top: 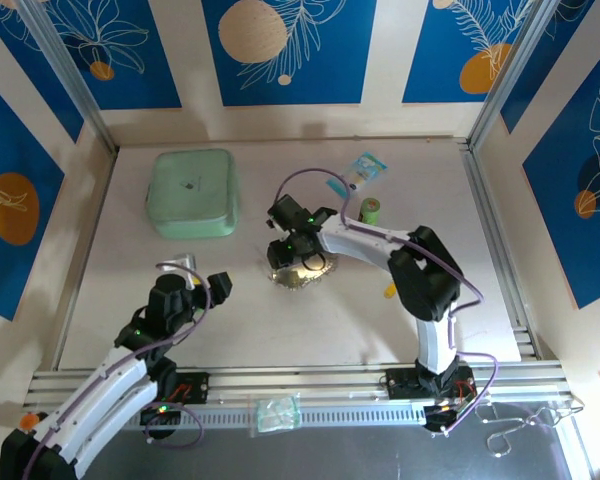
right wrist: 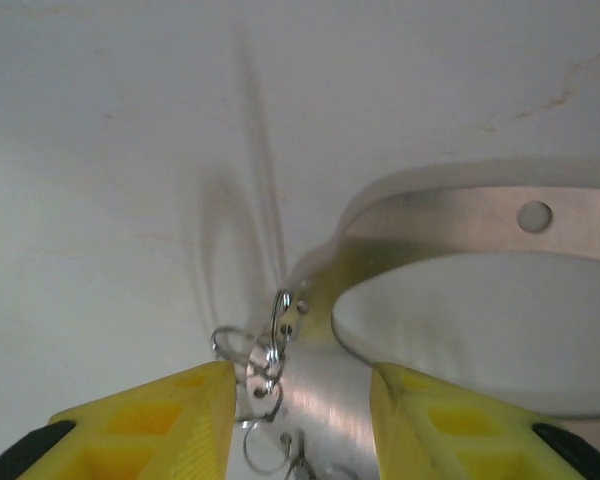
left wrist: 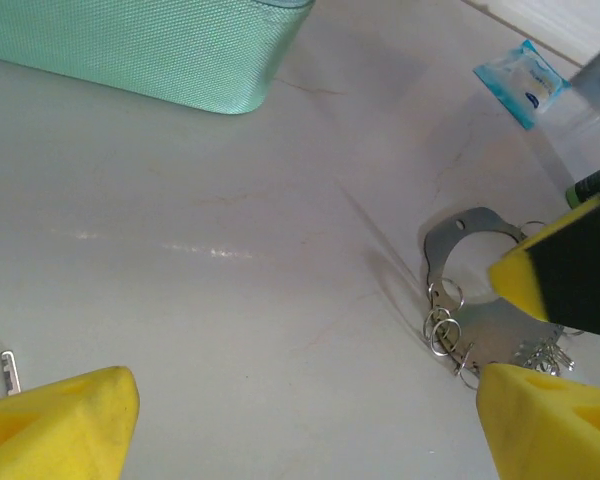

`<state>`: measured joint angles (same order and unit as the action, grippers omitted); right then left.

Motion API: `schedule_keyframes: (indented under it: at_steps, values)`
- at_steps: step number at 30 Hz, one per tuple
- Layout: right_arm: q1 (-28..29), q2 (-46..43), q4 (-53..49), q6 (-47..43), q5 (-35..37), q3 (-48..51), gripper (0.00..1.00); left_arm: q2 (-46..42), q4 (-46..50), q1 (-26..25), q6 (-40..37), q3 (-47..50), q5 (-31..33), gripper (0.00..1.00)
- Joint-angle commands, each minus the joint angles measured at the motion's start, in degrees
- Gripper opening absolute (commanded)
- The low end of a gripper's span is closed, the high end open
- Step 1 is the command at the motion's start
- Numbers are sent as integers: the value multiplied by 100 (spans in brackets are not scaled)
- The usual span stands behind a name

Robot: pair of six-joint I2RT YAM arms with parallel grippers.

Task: Put the keys on the keyring

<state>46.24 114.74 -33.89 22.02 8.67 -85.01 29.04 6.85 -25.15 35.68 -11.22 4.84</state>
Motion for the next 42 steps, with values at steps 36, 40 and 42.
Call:
schedule_keyframes:
  at_steps: [36,40,42]
  values:
    - [133,499,-814,-417,-163,-988,0,-423,131,-25,164,174,42,87]
    - [248,-64,-565,-712,35,-720,0,-478,252,-25,-148,6,-29,87]
    - [288,-441,-377,-895,89,-497,0,-470,296,-26,-439,-140,-120,86]
